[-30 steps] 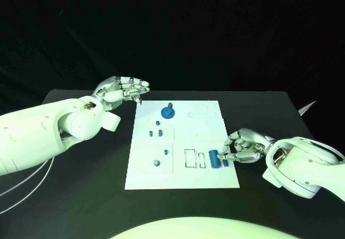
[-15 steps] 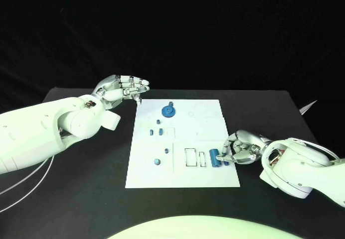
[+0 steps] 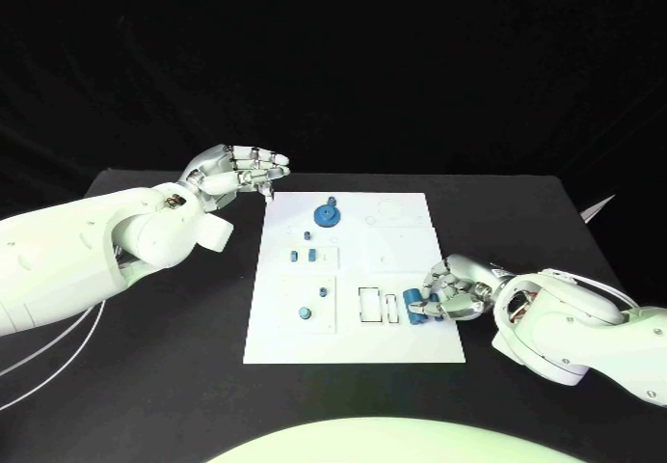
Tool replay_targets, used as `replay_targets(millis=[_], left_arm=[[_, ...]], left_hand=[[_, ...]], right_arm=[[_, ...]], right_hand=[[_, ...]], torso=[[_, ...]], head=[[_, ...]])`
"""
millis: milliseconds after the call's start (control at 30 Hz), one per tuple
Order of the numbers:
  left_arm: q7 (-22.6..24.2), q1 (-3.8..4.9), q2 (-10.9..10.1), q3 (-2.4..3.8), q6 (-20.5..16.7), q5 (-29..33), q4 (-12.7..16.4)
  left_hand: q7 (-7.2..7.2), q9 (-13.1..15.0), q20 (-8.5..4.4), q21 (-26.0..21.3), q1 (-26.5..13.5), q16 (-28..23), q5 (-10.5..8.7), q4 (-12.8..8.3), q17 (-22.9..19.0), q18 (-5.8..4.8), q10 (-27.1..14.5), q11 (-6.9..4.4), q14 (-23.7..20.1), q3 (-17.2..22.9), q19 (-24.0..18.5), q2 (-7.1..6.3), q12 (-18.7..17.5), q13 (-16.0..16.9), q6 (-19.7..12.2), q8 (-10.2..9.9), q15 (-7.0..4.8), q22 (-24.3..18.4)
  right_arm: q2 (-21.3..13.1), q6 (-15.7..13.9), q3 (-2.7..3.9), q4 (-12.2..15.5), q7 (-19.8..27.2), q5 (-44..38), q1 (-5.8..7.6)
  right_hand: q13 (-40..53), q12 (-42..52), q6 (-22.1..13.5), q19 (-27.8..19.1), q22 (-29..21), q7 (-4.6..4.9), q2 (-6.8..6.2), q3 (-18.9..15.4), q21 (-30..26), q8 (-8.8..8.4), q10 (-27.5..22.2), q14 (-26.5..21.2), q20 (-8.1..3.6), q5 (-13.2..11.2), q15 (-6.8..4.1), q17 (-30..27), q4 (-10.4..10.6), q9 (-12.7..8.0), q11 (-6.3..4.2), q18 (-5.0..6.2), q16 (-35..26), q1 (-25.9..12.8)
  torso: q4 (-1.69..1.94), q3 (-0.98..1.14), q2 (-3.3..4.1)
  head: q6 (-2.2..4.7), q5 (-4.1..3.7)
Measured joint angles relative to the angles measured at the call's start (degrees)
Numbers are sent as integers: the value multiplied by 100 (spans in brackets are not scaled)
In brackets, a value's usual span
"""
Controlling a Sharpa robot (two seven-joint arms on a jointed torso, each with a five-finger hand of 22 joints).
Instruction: Assemble the parts on the task board
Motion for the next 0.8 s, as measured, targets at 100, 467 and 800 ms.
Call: replay_targets(millis=[100,467,800], left_arm=[[-1,0,-1,0,2,0,0],[-6,0,-18,0,16,0,7],[-13,0,-28,0,38,0,10]], left_hand=[[0,0,0,0,0,0,0,-16,-5,0,0,0,-21,16,0,0,22,0,0,0,-21,0],[0,0,0,0,0,0,0,-16,-5,0,0,0,-21,16,0,0,22,0,0,0,-21,0],[0,0,0,0,0,0,0,-16,-5,0,0,0,-21,16,0,0,22,0,0,0,-21,0]], right_arm=[[42,19,1,-42,-30,-12,-12],[254,207,21,-170,-333,-96,-117],[347,232,45,-187,-509,-215,-131]], right_hand=[[12,0,0,0,0,0,26,-53,0,0,21,0,0,0,0,0,31,11,-21,0,0,-26],[22,0,6,0,-1,-3,39,-207,19,69,21,0,0,0,1,-1,30,69,-21,1,0,-115],[75,24,63,0,-1,1,40,-241,18,83,41,0,0,0,1,-1,-4,78,-41,1,0,-113]], torso=[[1,-3,-1],[1,-5,-3],[-1,-5,-4]], head=[[-2,4],[-12,15],[-15,15]])
